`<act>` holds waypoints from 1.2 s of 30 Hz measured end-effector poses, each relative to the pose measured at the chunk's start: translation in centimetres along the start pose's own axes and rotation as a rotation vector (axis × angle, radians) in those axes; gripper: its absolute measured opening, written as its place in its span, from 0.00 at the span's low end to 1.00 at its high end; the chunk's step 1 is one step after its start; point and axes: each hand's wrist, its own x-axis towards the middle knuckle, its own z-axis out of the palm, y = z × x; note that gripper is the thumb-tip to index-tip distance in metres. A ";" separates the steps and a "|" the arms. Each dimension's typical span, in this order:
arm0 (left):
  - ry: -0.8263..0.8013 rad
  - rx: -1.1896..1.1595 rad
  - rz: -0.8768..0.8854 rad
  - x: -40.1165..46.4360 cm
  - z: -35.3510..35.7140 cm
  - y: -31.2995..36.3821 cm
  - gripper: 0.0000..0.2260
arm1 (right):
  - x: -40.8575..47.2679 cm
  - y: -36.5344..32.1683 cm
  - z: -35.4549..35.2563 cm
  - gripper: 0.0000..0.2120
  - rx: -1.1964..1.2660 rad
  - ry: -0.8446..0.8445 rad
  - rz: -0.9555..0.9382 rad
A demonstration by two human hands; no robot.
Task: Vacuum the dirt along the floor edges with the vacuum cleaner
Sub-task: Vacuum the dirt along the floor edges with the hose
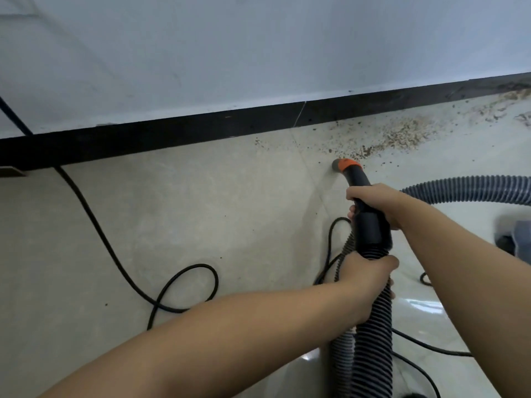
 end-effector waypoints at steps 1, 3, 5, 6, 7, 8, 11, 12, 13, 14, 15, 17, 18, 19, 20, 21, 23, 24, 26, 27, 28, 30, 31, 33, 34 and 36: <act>-0.020 -0.023 -0.029 0.2 0.5 0.0 0.04 | 0.1 0.5 -0.7 0.10 0.024 0.021 0.011; -0.053 -0.079 -0.101 0.5 1.2 0.0 0.04 | 0.2 1.3 -1.9 0.11 0.060 0.045 0.027; -0.060 -0.072 -0.125 0.8 2.0 -0.1 0.04 | 0.2 1.7 -2.6 0.11 0.075 0.047 0.029; -0.060 -0.061 -0.127 1.0 2.2 -0.2 0.05 | 0.3 1.8 -2.9 0.11 0.084 0.050 0.028; -0.058 -0.048 -0.125 1.3 2.3 -0.2 0.05 | 0.4 1.9 -3.1 0.11 0.095 0.054 0.027; -0.056 -0.038 -0.120 1.6 2.4 -0.2 0.05 | 0.6 2.0 -3.2 0.10 0.107 0.060 0.027; -0.050 -0.006 -0.108 2.6 2.2 -0.1 0.04 | 1.4 2.2 -3.6 0.10 0.147 0.075 0.025; -0.047 0.010 -0.106 2.9 2.3 0.0 0.05 | 1.7 2.3 -3.8 0.11 0.158 0.077 0.022; -0.044 0.031 -0.103 3.1 2.4 0.0 0.05 | 1.9 2.4 -4.0 0.11 0.168 0.079 0.020; -0.041 0.055 -0.099 3.4 2.5 0.1 0.05 | 2.2 2.6 -4.3 0.10 0.180 0.081 0.017; -0.037 0.078 -0.093 3.6 2.7 0.2 0.05 | 2.5 2.8 -4.7 0.10 0.198 0.083 0.011; -0.033 0.122 -0.092 4.1 3.4 0.3 0.05 | 3.0 3.3 -5.6 0.08 0.232 0.085 0.003; -0.035 0.140 -0.097 4.3 4.0 0.4 0.05 | 3.1 3.5 -6.2 0.08 0.234 0.086 0.002; -0.038 0.153 -0.103 4.4 4.6 0.4 0.05 | 3.2 3.8 -6.8 0.07 0.230 0.084 0.004; -0.043 0.163 -0.113 4.4 5.3 0.4 0.05 | 3.1 4.1 -7.4 0.07 0.223 0.077 0.008; -0.048 0.170 -0.122 4.2 6.2 0.4 0.05 | 3.0 4.4 -8.1 0.07 0.213 0.064 0.013; -0.064 0.171 -0.130 3.8 7.9 0.5 0.06 | 2.4 4.8 -9.6 0.07 0.164 0.015 0.027; -0.071 0.168 -0.133 3.3 8.9 0.4 0.06 | 1.9 5.0 -10.3 0.06 0.125 -0.012 0.042; -0.083 0.157 -0.141 2.1 10.9 0.0 0.06 | 0.5 5.4 -11.5 0.05 0.038 -0.072 0.075; -0.089 0.147 -0.145 1.4 11.9 -0.4 0.07 | -0.3 5.7 -12.0 0.05 0.014 -0.104 0.087; -0.093 0.136 -0.149 0.7 12.8 -0.9 0.07 | -1.1 6.1 -12.3 0.05 0.009 -0.136 0.096; -0.082 0.120 -0.158 -0.3 13.7 -2.0 0.07 | -2.3 7.0 -12.3 0.05 0.025 -0.179 0.100; -0.072 0.123 -0.162 -0.7 13.6 -2.5 0.07 | -2.7 7.5 -11.9 0.04 0.030 -0.184 0.092; -0.059 0.151 -0.168 -0.8 12.1 -2.9 0.07 | -3.0 7.8 -10.5 0.04 0.031 -0.160 0.051; -0.057 0.165 -0.174 -0.7 11.0 -2.7 0.07 | -3.0 7.6 -9.6 0.04 0.042 -0.133 0.028; -0.042 0.190 -0.186 -0.2 8.6 -2.0 0.06 | -2.7 6.5 -7.6 0.03 0.076 -0.083 -0.013</act>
